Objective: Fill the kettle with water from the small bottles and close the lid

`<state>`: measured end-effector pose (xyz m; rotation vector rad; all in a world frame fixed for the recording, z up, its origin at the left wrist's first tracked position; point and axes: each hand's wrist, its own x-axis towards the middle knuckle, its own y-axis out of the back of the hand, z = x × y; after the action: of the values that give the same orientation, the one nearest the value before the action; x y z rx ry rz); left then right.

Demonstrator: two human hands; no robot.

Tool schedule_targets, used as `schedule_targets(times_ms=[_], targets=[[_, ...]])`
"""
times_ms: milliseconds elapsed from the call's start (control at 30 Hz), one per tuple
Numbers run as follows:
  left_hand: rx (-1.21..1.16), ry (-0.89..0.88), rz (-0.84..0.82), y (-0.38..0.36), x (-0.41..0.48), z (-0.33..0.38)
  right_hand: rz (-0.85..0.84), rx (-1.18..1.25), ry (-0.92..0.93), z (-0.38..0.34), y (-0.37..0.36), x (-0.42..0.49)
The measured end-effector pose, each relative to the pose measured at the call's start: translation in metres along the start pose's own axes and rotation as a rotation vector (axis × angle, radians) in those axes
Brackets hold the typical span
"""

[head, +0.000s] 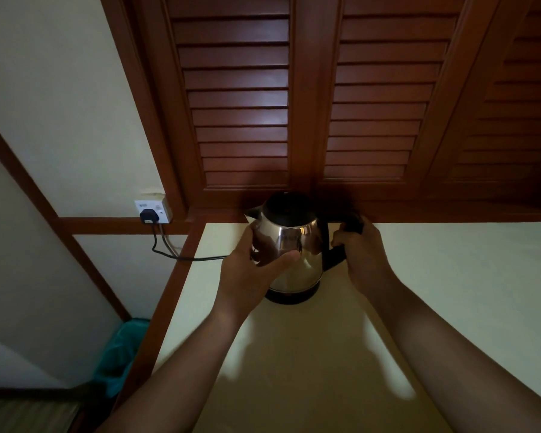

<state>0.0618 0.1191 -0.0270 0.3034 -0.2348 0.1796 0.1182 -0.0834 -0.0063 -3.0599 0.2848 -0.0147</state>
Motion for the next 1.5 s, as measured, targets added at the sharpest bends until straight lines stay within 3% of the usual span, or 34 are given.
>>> schedule_targets(times_ms=[100, 233, 333, 900, 1233, 1367, 1500], targets=[[0.038, 0.004, -0.031, 0.002, 0.0, -0.007, -0.027, -0.054, 0.066, -0.002, 0.001, -0.005], [0.074, 0.006, -0.084, 0.009, -0.006, -0.014, 0.014, -0.376, 0.444, 0.001, 0.009, -0.016], [0.118, 0.0, -0.105, 0.013, -0.019, -0.019, -0.021, -0.571, 0.59, 0.001, 0.011, -0.025], [0.112, 0.077, -0.134, 0.02, -0.029, -0.057, -0.027, -0.812, 0.542, -0.012, 0.01, -0.039], [0.281, -0.069, -0.144, 0.034, -0.041, -0.053, -0.042, -0.665, 0.551, 0.045, 0.021, -0.076], [0.404, -0.168, -0.158, 0.043, -0.047, -0.065, -0.131, -0.722, 0.385, 0.073, 0.033, -0.089], [0.577, -0.078, -0.235, 0.042, -0.049, -0.083, -0.292, -0.981, 0.225, 0.082, 0.039, -0.09]])
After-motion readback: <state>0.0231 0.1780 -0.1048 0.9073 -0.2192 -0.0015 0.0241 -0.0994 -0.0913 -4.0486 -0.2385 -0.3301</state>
